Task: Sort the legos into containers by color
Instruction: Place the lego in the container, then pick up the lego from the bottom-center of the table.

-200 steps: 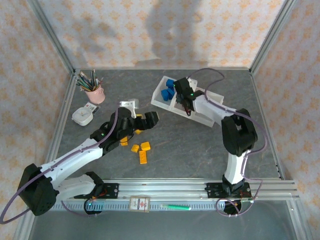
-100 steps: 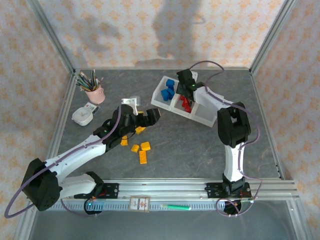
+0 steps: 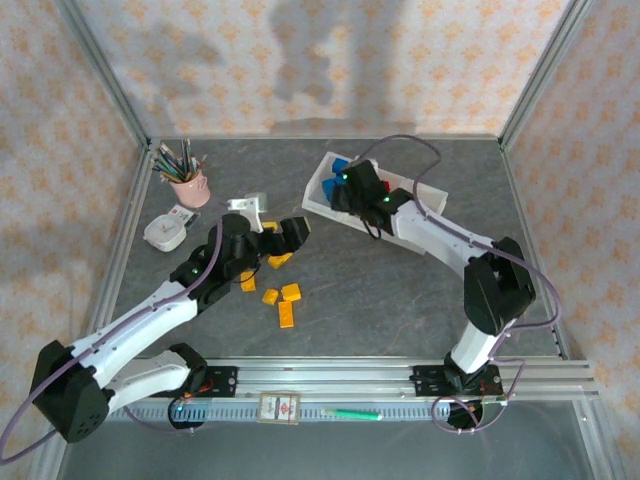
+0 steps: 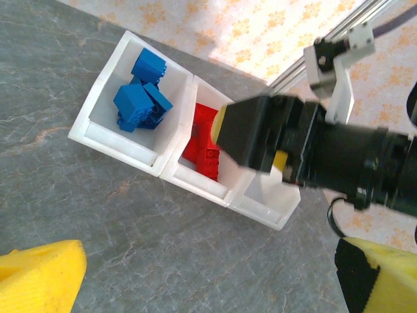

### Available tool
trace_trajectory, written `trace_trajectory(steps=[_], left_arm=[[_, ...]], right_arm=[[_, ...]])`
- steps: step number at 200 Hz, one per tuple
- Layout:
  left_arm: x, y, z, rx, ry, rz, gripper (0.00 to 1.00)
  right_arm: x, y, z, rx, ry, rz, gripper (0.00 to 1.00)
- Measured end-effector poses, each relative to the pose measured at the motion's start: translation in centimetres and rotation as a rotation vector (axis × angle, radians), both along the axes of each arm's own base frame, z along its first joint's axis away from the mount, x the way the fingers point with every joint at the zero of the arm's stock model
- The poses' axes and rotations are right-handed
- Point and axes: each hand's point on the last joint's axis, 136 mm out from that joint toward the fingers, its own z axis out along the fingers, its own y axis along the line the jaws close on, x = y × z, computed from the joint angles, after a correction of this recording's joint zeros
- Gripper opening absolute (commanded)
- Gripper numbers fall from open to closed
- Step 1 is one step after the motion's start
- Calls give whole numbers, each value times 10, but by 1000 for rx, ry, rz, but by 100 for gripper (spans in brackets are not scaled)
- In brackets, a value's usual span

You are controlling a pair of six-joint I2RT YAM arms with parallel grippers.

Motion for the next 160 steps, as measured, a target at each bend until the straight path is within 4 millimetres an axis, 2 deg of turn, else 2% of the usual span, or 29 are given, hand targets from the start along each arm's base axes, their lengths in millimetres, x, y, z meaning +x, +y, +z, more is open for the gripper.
trace_trajectory(steps=[28, 68, 108, 133, 160], left_arm=[[-13, 15, -4, 8, 7, 24, 99], [-30, 32, -16, 23, 34, 55, 99], [-44, 48, -29, 40, 69, 95, 99], [-51, 56, -33, 43, 81, 118, 99], [-55, 63, -33, 36, 83, 141, 99]], right_arm=[[-39, 20, -20, -12, 44, 88, 75], [-84, 49, -45, -20, 100, 193, 78], [-130, 85, -60, -6, 133, 304, 83], [-150, 106, -71, 5, 153, 345, 84], [-166, 118, -90, -7, 194, 359, 85]])
